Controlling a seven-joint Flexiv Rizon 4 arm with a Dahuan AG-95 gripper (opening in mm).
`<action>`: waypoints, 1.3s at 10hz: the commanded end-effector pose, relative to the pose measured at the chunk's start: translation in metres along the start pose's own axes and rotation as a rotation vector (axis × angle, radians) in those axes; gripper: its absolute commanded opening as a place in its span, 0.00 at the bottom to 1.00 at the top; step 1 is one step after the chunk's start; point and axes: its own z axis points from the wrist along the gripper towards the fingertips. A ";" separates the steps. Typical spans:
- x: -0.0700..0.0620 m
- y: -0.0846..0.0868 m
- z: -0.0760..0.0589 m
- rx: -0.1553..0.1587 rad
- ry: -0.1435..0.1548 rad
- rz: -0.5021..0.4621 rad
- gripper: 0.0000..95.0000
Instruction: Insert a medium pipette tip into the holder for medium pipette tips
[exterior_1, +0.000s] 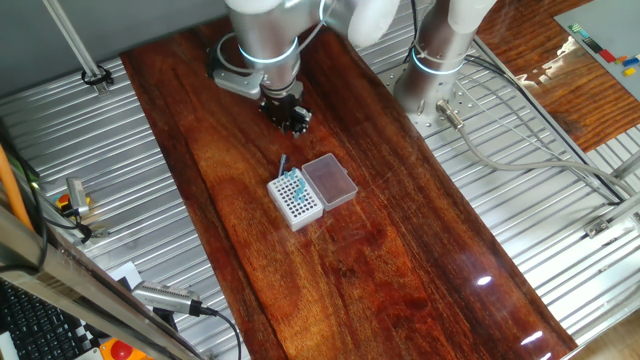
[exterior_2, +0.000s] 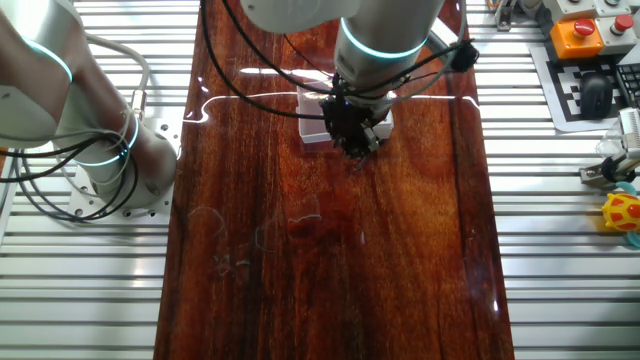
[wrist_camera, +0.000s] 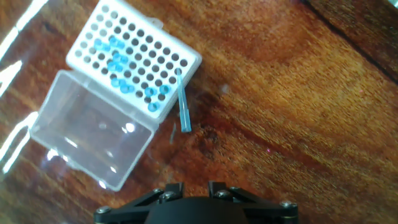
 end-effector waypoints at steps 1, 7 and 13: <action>-0.009 0.007 0.001 0.006 0.010 0.000 0.20; -0.011 0.008 0.002 0.010 0.012 0.005 0.20; -0.016 0.007 0.010 0.017 0.008 -0.005 0.20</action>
